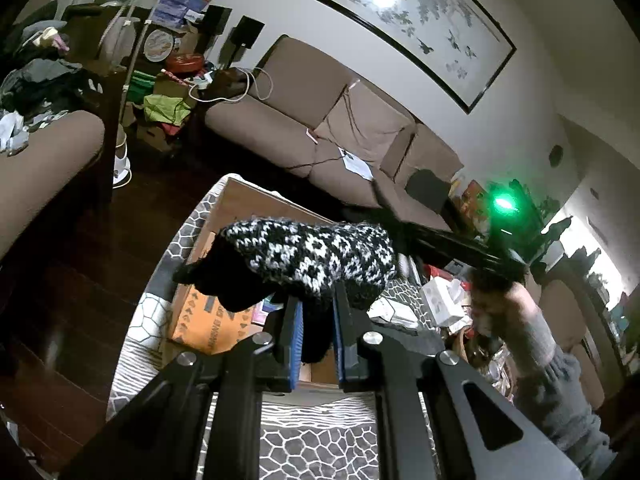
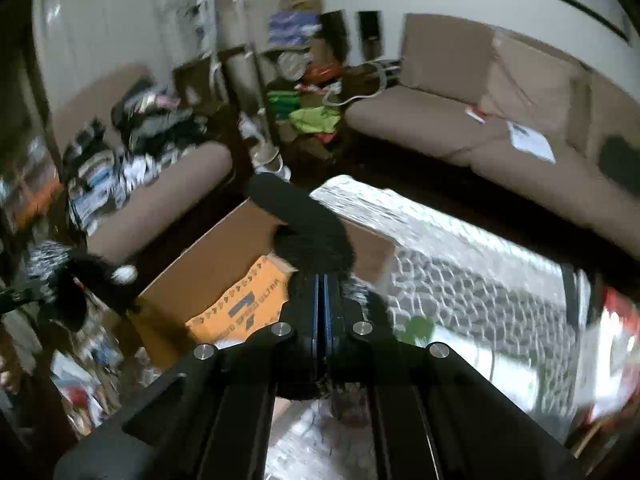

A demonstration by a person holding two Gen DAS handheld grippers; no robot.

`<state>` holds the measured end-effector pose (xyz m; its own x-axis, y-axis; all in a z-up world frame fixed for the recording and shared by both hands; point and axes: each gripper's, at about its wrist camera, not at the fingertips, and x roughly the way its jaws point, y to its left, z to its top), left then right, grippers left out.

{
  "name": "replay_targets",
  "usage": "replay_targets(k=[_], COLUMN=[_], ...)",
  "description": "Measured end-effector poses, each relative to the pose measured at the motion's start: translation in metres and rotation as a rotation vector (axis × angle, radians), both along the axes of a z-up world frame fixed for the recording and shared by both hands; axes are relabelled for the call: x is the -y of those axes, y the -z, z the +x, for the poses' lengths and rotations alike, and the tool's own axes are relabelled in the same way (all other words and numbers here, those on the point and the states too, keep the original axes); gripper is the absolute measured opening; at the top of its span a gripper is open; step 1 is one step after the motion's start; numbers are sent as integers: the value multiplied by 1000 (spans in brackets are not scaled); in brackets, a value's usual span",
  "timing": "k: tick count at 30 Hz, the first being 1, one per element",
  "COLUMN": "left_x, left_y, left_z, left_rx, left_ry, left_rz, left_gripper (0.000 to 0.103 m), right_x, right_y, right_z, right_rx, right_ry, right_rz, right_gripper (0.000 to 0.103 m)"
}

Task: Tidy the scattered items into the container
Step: 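Carry the black glove into the box and open the right tool while the left holds the knit glove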

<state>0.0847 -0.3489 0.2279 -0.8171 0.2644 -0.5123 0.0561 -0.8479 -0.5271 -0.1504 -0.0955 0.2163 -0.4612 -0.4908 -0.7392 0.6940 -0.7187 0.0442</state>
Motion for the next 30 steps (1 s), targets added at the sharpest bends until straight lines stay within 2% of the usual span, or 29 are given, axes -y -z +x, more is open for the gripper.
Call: replay_targets(k=[3, 7, 8, 10, 12, 14, 16, 17, 18, 19, 21, 22, 24, 25, 29, 30], left_x=[9, 20, 23, 27, 29, 31, 33, 34, 35, 35, 35, 35, 35, 36, 37, 37], left_y=[4, 10, 13, 18, 23, 28, 31, 32, 33, 34, 35, 35, 36, 36, 38, 40], left_z=[1, 1, 0, -2, -4, -8, -10, -11, -12, -13, -14, -14, -14, -14, -13, -14], left_rx=[0, -6, -7, -1, 8, 17, 21, 21, 21, 20, 18, 19, 19, 19, 18, 21], left_ry=[-3, 4, 8, 13, 23, 29, 34, 35, 39, 42, 45, 47, 48, 48, 49, 53], left_rz=[5, 22, 28, 38, 41, 45, 52, 56, 58, 60, 66, 66, 67, 68, 67, 67], left_gripper=[12, 12, 12, 12, 12, 12, 12, 12, 12, 12, 12, 12, 12, 12, 12, 12], right_x=[61, 130, 144, 156, 160, 156, 151, 147, 144, 138, 130, 128, 136, 143, 162, 162], right_y=[27, 102, 131, 169, 210, 226, 222, 213, 204, 190, 170, 167, 172, 182, 238, 246], right_z=[-13, -16, -12, -3, 16, 27, 25, 18, 9, -6, -32, -40, -52, -57, -65, -64], right_rx=[-39, -94, -85, -52, 31, 108, 130, 126, 111, 97, 98, 88, 83, 105, 218, 236], right_ry=[-63, -213, -266, -345, -454, -513, -509, -478, -428, -347, -219, -174, -152, -174, -240, -240], right_rz=[141, 418, 504, 601, 695, 702, 674, 643, 613, 570, 493, 488, 539, 581, 756, 771], right_gripper=[3, 3, 3, 4, 5, 6, 20, 25, 35, 39, 38, 38, 38, 35, 35, 35])
